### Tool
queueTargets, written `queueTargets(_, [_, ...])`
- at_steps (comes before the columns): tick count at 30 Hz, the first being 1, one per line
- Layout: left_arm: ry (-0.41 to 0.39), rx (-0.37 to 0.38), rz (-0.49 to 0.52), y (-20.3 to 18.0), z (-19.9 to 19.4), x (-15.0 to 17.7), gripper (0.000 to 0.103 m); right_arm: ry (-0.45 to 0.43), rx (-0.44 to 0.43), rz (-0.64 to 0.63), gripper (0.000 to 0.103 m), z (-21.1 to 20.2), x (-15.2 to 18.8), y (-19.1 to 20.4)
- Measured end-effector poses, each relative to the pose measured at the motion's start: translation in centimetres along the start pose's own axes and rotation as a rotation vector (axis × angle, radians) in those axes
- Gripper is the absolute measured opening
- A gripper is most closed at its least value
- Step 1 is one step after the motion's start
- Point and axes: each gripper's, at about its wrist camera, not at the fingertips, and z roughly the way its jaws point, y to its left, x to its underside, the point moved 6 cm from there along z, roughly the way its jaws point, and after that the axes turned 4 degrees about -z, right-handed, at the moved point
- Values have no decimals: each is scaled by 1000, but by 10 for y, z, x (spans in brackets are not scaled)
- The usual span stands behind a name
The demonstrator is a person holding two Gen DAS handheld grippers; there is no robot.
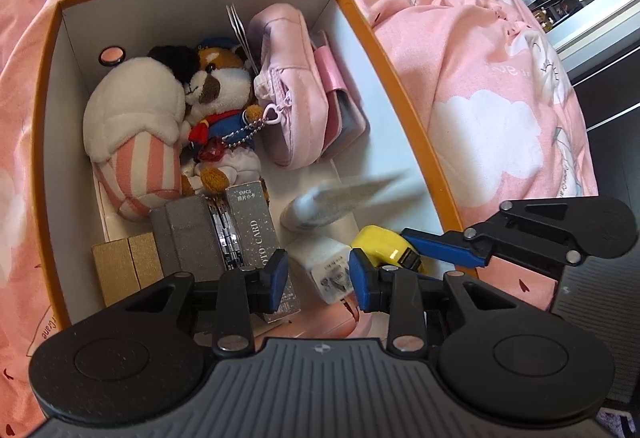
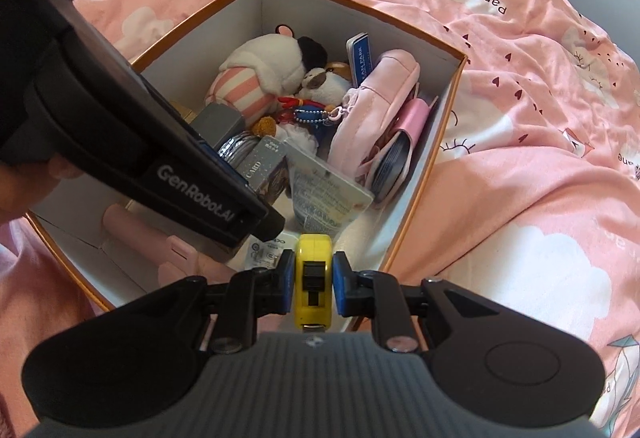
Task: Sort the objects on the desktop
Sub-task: 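Carry the white charger and yellow tape measure over the box and lower them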
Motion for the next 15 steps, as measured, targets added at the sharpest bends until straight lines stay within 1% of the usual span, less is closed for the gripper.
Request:
queueTargets(3, [-32, 21, 13, 0, -15, 0, 38, 12, 17, -12, 20, 2, -2, 0])
queueTargets(6, [-68, 21, 18, 4, -31, 1, 38, 27, 30, -16, 20, 4, -6, 0])
queueTargets(10, [-102, 3, 28, 12, -48, 5, 38, 47, 62, -29, 21, 7, -10, 2])
queueTargets(15, [-133, -52, 45, 19, -57, 12, 38, 61, 73, -20, 21, 9, -13, 2])
